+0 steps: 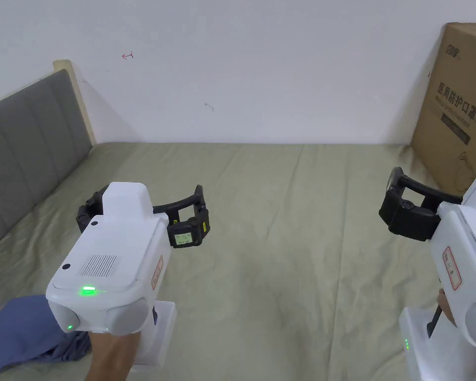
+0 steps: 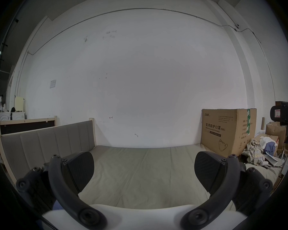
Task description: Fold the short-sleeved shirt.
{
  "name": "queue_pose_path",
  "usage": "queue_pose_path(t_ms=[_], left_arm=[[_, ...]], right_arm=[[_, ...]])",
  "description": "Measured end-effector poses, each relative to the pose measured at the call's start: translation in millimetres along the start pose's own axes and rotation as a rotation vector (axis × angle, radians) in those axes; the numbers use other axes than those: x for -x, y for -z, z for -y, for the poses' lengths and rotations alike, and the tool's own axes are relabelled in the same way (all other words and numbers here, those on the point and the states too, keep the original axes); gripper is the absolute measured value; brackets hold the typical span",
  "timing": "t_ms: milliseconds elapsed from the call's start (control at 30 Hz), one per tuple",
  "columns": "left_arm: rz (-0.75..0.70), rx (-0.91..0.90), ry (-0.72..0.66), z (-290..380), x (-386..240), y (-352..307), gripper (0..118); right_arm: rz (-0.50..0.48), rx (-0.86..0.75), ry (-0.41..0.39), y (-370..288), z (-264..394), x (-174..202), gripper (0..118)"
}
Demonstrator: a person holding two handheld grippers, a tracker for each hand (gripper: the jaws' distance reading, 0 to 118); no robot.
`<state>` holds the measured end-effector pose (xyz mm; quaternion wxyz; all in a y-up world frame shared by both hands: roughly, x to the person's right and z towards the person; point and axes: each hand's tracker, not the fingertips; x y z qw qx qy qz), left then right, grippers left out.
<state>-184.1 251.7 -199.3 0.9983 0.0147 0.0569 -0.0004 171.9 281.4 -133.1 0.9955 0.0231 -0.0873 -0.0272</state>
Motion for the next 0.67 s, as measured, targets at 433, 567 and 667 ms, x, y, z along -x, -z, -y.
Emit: queue_pose_path(t_ms=[433, 567, 667], left_arm=[[-0.003, 0.001, 0.005, 1.2, 1.0, -0.6, 118], [-0.003, 0.0, 0.004, 0.6, 1.2, -2.4, 118], [-0.005, -0.002, 0.004, 0.7, 1.2, -2.9, 118]], right_arm=[[-0.018, -0.02, -0.033, -2.5, 0.9, 0.9, 118], [-0.02, -0.015, -0.037, -3.4, 1.6, 1.2, 118], [-0.02, -0.011, -0.039, -3.6, 2.9, 0.3, 118]])
